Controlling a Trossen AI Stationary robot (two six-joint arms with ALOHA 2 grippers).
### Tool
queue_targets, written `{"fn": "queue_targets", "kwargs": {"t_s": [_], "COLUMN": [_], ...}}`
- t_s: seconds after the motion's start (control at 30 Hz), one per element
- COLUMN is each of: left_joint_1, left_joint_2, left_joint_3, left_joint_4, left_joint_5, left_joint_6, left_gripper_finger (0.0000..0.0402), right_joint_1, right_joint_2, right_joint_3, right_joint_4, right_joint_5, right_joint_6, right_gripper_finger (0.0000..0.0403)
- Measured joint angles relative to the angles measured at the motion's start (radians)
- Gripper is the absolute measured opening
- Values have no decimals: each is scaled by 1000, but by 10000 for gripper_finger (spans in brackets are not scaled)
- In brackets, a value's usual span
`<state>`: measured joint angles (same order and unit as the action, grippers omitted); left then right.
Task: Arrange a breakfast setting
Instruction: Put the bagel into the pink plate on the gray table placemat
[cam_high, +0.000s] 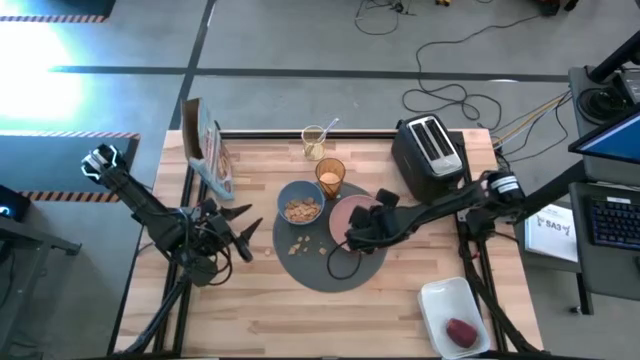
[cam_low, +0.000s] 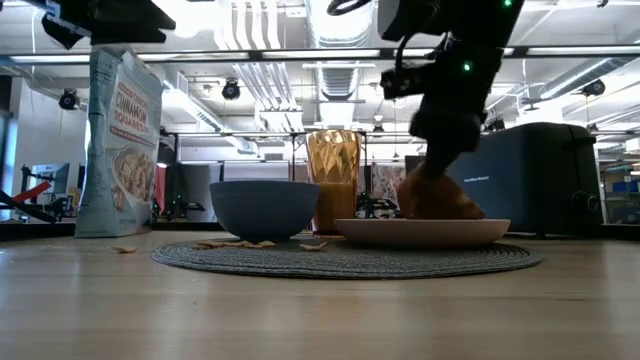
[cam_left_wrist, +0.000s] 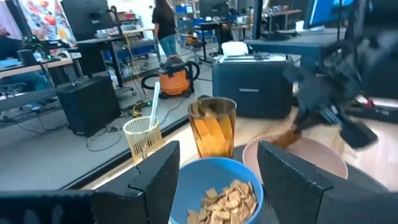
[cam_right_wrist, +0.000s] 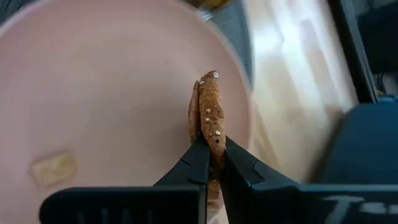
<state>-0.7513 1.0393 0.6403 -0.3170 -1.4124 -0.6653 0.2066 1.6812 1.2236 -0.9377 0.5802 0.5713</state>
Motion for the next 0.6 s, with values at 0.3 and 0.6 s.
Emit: {"fn": "queue_targets", "kwargs": {"t_s": [0.3,0.6], "left_joint_1": [35,70], "left_joint_2": [2,2], "left_joint_3": [60,64], "left_joint_4": [-1,-1], "left_joint_5": [-3,-2], "left_joint_6": [79,45], "left_gripper_finger": [200,200], "right_joint_1": [47,50], "right_joint_2": [26,-36], "right_joint_3": [0,0], "right_joint_4": [14,108], "right_joint_5": [-60,-129], "right_joint_6": [-44,-76], "right_gripper_finger": [13,13]}}
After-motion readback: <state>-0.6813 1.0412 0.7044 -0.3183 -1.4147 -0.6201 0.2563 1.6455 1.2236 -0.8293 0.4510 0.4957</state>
